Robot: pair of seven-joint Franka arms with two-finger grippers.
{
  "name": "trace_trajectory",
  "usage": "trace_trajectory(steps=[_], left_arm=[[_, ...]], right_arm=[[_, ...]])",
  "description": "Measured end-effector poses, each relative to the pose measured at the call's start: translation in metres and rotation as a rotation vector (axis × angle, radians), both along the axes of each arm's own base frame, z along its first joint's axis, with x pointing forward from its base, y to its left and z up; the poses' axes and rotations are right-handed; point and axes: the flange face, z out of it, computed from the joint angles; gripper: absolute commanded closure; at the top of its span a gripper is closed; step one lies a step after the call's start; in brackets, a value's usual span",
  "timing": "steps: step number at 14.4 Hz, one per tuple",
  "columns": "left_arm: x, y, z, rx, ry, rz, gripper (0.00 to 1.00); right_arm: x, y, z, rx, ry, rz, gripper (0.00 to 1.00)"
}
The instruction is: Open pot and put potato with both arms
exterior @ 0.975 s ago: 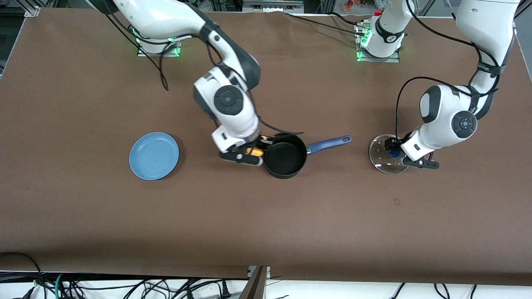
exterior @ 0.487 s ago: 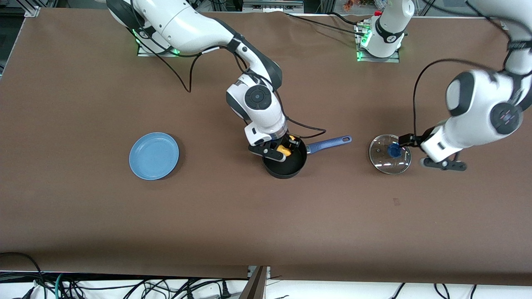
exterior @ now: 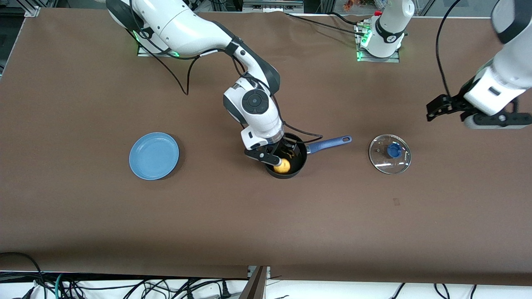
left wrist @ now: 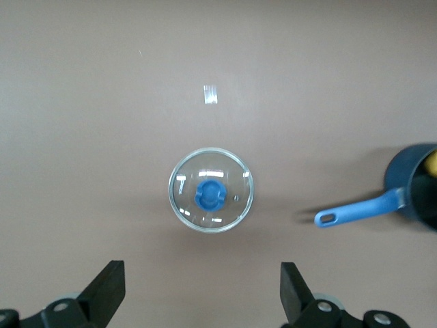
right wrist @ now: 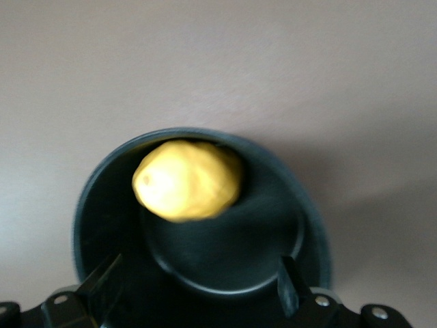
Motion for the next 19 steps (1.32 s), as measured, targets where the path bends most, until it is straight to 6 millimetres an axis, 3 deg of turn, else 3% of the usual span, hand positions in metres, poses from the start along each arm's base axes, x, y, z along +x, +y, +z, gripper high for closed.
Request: trace_trajectory(steps=[2,4,7,12,16,19], left_arm=[[0.002,0.003,0.015,-0.002,-0.016,0.010,0.00],[0.004,0.006,0.016,-0.003,-0.018,0.017,0.00],[0.006,0.007,0.014,-0.005,-0.014,0.021,0.00],[0.011,0.007,0.011,-0.006,-0.009,0.021,0.00],[0.014,0.005,0.006,-0.004,-0.001,0.018,0.00],[0.015,0.003,0.002,-0.003,0.007,0.015,0.00]], right_arm=[[0.015,-0.021,0.029,-0.069,0.019,0.094,0.00],[0.034,-0.056,0.073,-0.118,0.023,0.199,0.00],[0.060,-0.125,0.141,-0.183,0.025,0.357,0.00],[0.086,-0.253,0.217,-0.228,0.081,0.483,0.00],[0.070,-0.340,0.279,-0.239,0.083,0.424,0.00],[0.042,-0.386,0.308,-0.251,0.084,0.373,0.00]])
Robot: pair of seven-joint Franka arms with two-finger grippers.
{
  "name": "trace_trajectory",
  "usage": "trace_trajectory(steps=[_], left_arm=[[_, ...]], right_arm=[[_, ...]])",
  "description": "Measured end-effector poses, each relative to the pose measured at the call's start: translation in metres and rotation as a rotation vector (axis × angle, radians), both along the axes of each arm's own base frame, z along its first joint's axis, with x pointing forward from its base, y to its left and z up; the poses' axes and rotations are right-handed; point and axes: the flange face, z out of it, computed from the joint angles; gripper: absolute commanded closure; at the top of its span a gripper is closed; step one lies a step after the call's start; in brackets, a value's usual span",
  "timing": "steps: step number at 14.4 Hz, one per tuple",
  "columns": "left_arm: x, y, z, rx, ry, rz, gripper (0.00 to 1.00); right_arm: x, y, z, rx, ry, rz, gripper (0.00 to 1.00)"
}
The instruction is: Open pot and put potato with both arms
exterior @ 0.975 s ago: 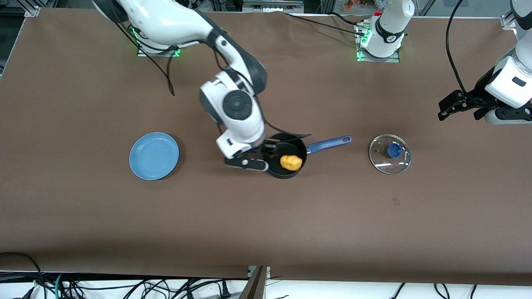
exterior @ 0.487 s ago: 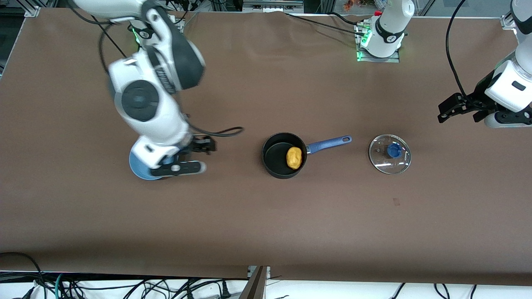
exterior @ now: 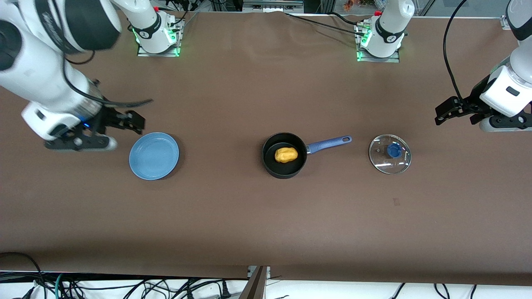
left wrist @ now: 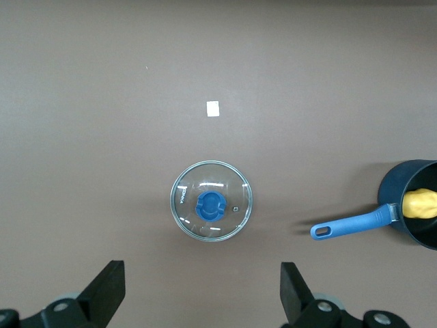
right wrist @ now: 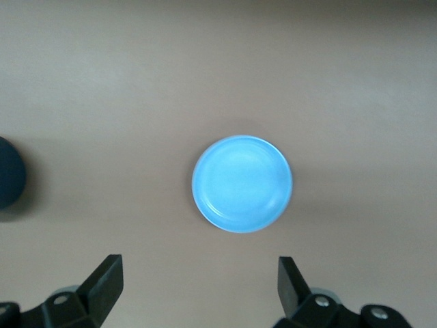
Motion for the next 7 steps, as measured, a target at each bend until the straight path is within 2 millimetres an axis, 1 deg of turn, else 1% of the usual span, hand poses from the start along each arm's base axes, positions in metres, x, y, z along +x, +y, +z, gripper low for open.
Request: trace_trajectory(steps=[2,5,6,7], left_arm=[[0.001,0.000,-0.003,0.000,0.006,0.001,0.00],[0.004,0.001,-0.008,0.001,0.014,0.001,0.00],[0.004,0.001,-0.008,0.001,0.014,0.002,0.00],[0.004,0.001,-0.007,0.001,0.013,0.003,0.00]], right_arm=[[-0.012,-0.025,0.019,-0.001,-0.021,-0.015,0.00],[-0.030,-0.070,0.058,-0.002,-0.065,-0.074,0.00],[-0.035,-0.083,0.065,-0.001,-0.069,-0.089,0.00],[-0.038,-0.092,0.068,-0.002,-0.063,-0.094,0.00]])
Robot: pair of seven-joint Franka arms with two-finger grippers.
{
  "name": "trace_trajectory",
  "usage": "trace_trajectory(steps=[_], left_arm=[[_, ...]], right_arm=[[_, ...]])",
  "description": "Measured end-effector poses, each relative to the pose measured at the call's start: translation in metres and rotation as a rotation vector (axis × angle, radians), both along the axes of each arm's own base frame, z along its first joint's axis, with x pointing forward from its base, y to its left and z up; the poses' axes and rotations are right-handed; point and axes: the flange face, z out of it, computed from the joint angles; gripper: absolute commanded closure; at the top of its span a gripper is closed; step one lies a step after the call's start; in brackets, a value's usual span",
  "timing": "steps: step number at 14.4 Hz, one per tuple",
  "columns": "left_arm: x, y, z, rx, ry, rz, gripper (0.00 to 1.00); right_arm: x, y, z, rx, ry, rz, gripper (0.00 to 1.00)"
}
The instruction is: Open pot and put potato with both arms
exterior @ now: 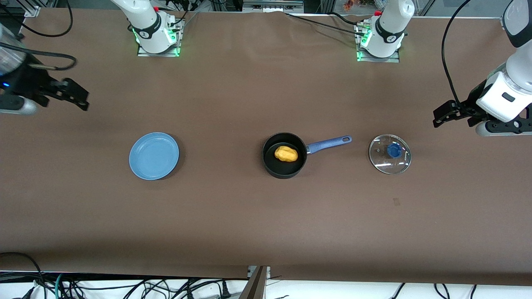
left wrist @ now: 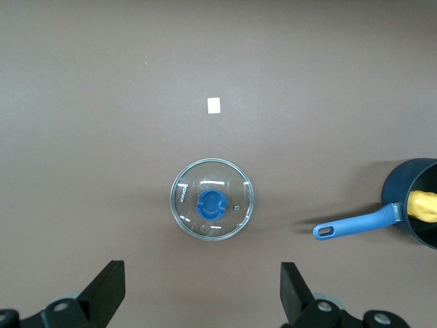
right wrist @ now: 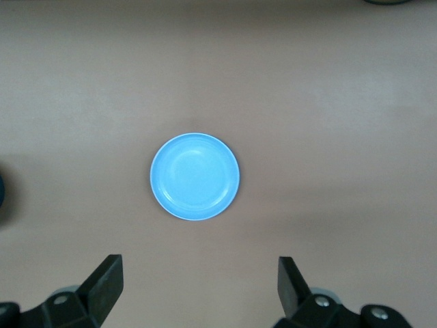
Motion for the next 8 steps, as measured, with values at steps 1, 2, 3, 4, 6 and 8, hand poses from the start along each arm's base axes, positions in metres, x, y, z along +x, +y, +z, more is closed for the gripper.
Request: trace_trajectory(steps=[1,2,3,4,6,8], left_arm=[[0.000,0.000,0.000,0.000,-0.001,0.000,0.00],[0.000,0.000,0.001,0.000,-0.001,0.001,0.00],[0.000,0.001,0.001,0.000,-0.001,0.001,0.00],[0.000,0.001,0.001,0.000,-0.001,0.001,0.00],[0.000,0.001,0.001,0.000,-0.001,0.001,0.00],[0.000,0.001,0.001,0.000,0.000,0.001,0.00]], right_arm=[[-0.003,-0.004,-0.002,-0.002,0.018,-0.005,0.00],[-0.004,-0.005,-0.005,-0.004,0.035,-0.007,0.00],[-0.004,-0.006,-0.009,-0.005,0.046,-0.006,0.00],[-0.003,-0.007,-0.012,-0.006,0.053,0.001,0.00],[-0.002,-0.008,-0.015,-0.006,0.060,0.013,0.00],[-0.002,-0.008,-0.016,-0.006,0.065,0.019,0.00]])
